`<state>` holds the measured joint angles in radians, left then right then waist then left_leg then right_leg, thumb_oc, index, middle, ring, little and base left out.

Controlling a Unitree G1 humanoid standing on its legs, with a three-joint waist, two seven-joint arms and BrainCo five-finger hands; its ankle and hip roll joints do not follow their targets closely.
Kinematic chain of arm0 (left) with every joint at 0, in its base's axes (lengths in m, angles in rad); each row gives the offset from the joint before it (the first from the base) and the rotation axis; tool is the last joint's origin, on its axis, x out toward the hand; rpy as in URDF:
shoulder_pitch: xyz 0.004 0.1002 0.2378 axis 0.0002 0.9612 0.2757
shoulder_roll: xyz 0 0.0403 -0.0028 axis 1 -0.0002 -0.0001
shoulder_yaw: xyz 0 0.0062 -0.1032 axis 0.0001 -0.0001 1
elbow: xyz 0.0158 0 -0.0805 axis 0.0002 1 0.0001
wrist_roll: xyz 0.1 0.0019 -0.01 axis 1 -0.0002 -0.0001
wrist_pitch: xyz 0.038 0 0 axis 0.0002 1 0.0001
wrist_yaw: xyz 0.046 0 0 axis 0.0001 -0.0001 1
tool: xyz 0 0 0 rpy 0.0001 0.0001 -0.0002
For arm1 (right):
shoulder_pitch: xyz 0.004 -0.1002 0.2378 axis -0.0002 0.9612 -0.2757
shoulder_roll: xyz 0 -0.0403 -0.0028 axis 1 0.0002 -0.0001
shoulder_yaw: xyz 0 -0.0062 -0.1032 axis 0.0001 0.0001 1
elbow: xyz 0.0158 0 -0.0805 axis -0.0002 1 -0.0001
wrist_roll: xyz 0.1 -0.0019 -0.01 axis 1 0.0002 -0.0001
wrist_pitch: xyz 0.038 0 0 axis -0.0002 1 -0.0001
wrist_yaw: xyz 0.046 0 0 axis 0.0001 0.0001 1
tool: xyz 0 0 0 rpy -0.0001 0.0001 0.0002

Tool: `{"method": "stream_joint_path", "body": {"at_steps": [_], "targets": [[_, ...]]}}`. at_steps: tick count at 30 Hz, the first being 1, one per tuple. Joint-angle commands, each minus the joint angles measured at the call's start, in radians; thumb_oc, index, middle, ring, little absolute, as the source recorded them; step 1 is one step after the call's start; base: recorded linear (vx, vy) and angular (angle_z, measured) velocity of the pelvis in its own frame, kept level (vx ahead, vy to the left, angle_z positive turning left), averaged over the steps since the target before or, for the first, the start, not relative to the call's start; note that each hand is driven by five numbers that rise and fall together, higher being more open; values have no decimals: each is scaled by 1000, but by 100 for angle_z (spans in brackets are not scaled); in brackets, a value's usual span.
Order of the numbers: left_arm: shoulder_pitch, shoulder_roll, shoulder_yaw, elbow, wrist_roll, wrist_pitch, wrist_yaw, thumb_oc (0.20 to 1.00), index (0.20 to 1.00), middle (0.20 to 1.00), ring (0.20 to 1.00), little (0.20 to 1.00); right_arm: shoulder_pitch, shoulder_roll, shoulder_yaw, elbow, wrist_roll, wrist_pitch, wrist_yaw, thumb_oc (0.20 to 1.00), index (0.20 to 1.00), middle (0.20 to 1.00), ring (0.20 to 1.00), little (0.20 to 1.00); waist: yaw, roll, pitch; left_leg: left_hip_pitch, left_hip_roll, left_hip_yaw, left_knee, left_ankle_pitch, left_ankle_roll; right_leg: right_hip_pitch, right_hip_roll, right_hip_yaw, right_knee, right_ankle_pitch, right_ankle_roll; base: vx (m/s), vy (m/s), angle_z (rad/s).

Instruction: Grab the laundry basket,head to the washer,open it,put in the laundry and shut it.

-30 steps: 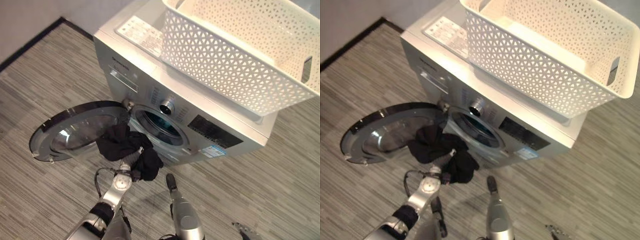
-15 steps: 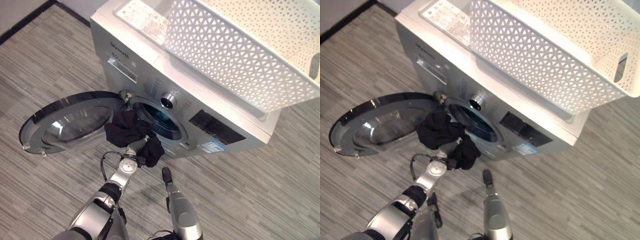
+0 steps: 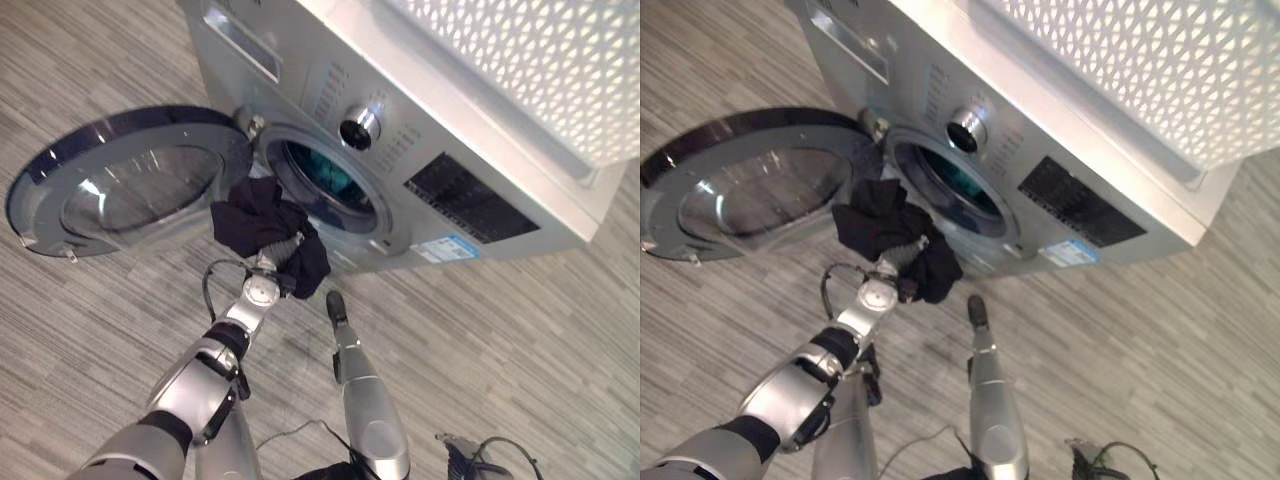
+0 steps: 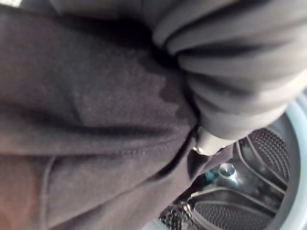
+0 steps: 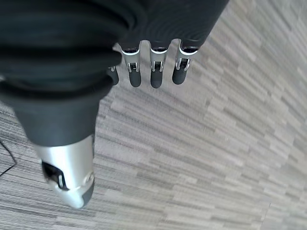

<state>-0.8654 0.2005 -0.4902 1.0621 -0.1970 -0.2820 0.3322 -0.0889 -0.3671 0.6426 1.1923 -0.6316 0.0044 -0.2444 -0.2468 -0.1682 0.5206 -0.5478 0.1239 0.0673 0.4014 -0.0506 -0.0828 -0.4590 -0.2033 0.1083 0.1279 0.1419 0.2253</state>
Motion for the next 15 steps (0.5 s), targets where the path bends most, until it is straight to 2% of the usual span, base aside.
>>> {"method": "stream_joint_path", "body": {"at_steps": [1, 3, 7, 8, 10, 11, 15], "targets": [[-94, 17, 16, -44, -63, -53, 18, 200, 200, 200, 200, 200, 51, -57, 50, -43, 64, 22, -28, 1000, 1000, 1000, 1000, 1000, 0, -12, -18, 0, 64, 12, 225, -281, -33, -158, -35, 77, -68, 51, 8, -37, 7, -9], [-159, 15, 46, -16, -133, -54, 19, 200, 200, 200, 200, 200, 24, -58, 51, -45, 94, 21, -40, 1000, 1000, 1000, 1000, 1000, -10, -1, -5, -40, 61, 13, 250, -290, -27, -205, -29, 89, -53, 51, 7, -31, -5, -11], [-222, 12, 69, 2, -170, -59, 23, 200, 200, 200, 200, 200, -1, -53, 49, -30, 117, 22, -58, 1000, 1000, 1000, 1000, 1000, -22, 14, -1, -98, 61, 18, 280, -298, -24, -259, -27, 96, -37, 50, 6, -9, 1, -12], [-242, -6, 92, -1, -214, -69, 29, 200, 200, 200, 200, 200, -26, -41, 42, 19, 129, 38, -71, 1000, 1000, 1000, 1000, 1000, -26, 35, -1, -122, 59, 20, 284, -298, -23, -294, -27, 103, -25, 47, 6, 17, 14, -11], [-249, -16, 96, -5, -226, -73, 30, 200, 200, 200, 200, 200, -40, -37, 39, 37, 136, 42, -76, 1000, 1000, 1000, 1000, 1000, -28, 44, -1, -131, 57, 21, 284, -297, -22, -309, -27, 108, -20, 47, 5, 40, 29, -2], [-258, -41, 109, -17, -254, -81, 30, 200, 200, 200, 200, 200, -63, -30, 32, 74, 138, 55, -84, 1000, 1000, 1000, 1000, 1000, -35, 64, -1, -154, 54, 27, 292, -299, -22, -337, -26, 116, -11, 45, 5, 49, 32, -1], [-268, -75, 131, -48, -327, -103, 22, 200, 200, 200, 200, 200, -96, -30, 23, 100, 142, 64, -98, 1000, 1000, 1000, 1000, 1000, -49, 83, -1, -166, 52, 45, 285, -308, -19, -387, -10, 135, 1, 41, 6, 67, 37, -10]]}}
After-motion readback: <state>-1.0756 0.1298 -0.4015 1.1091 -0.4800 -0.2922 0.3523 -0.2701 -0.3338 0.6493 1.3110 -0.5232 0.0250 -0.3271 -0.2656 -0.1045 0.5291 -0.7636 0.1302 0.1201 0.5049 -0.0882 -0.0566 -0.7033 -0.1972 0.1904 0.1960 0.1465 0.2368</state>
